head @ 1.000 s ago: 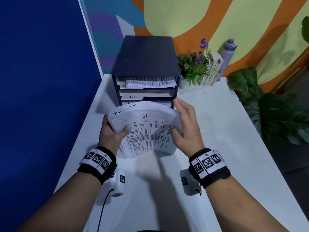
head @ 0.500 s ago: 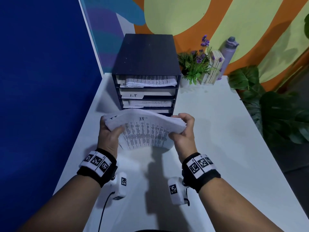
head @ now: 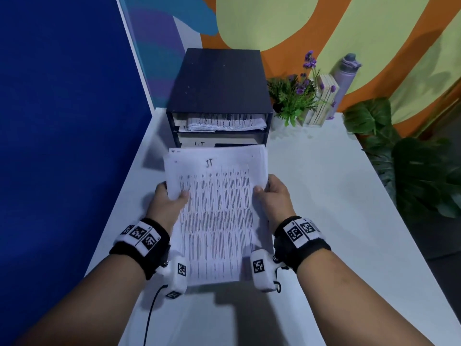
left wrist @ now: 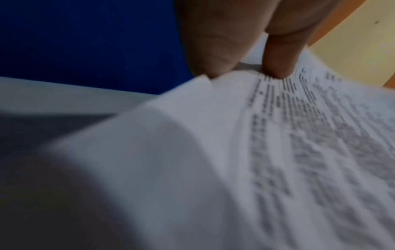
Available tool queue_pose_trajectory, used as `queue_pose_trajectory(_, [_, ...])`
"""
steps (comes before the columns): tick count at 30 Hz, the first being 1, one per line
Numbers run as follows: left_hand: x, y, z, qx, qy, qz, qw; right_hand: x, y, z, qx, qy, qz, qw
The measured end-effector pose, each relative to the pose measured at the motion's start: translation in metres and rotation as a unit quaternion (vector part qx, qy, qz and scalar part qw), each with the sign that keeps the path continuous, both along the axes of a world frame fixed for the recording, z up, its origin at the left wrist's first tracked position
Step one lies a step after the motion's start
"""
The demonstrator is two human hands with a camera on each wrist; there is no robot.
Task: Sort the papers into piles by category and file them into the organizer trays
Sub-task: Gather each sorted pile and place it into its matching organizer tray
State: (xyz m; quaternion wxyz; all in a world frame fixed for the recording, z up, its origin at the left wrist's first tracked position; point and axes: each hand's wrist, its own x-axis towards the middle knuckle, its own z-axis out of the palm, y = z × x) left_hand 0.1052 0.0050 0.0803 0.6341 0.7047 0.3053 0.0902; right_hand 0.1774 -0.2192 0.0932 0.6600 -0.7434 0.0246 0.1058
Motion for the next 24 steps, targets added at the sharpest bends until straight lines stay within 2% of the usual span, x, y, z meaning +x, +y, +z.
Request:
queue_pose_trajectory(2, [-0.004, 0.004, -0.013, -0.028, 0.042, -0.033, 0.998, 0.006, 0.003, -0.008, -0.007, 0.047, -0.028, 0.998])
queue_pose_trajectory(7, [-0.022, 0.007, -0.023, -0.081, 0.087, -0.104, 0.987, 0.04, 0.006, -0.022, 0.001, 0.137, -0.074, 0.988])
queue_pose_trajectory(13, [-0.036, 0.016, -0.004, -0.131, 0.098, -0.17, 0.972, 0.082, 0.017, -0.019, 0.002, 0.132, -0.075, 0.988])
queue_pose_trajectory(19, [-0.005, 0.024, 0.004, -0.075, 0.094, -0.099, 0.988, 0.086, 0.031, -0.004, 0.017, 0.109, 0.0, 0.994])
queue_pose_trajectory(24, [0.057, 0.031, 0.006, -0.071, 0.054, -0.098, 0.991, 0.079, 0.035, -0.011, -0.056, 0.092, 0.016, 0.994])
